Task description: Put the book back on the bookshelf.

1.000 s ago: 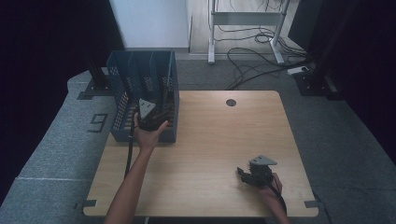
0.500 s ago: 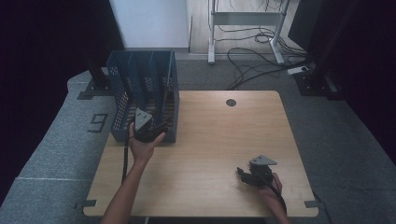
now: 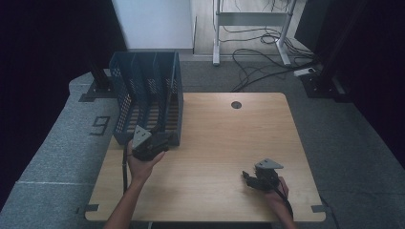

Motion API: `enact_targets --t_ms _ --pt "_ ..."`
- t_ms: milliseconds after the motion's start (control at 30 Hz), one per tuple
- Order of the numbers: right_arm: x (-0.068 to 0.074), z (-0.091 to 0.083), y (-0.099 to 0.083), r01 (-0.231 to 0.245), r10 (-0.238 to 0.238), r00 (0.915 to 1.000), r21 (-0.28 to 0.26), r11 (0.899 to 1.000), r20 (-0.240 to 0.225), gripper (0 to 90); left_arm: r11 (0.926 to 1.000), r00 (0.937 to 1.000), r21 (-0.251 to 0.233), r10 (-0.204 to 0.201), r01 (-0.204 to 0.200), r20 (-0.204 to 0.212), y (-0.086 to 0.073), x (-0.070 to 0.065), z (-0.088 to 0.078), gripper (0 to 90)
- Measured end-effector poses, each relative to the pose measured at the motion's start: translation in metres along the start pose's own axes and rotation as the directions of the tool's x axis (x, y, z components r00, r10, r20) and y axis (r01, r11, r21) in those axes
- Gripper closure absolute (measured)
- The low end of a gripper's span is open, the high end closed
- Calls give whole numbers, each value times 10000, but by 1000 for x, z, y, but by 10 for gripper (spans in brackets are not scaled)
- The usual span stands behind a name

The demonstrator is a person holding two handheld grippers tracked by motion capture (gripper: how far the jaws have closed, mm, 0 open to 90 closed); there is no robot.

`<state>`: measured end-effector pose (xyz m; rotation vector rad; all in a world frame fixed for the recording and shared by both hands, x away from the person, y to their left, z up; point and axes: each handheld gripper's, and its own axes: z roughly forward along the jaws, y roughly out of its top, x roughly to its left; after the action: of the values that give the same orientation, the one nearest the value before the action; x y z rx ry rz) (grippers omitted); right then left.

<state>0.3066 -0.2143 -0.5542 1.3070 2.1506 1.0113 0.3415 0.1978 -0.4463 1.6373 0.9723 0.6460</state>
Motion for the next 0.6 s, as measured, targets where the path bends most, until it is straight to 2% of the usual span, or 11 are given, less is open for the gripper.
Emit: enact_targets --t_ms 300,600 --pt "0 0 0 2 -2 10000 -3 10000 1 363 9988 9993 425 -246 234 273 -25 -3 -13 357" --pt "0 0 0 -2 2 10000 -2 10000 0 363 9928 9965 1140 -441 358 705 -51 -6 -25 347"
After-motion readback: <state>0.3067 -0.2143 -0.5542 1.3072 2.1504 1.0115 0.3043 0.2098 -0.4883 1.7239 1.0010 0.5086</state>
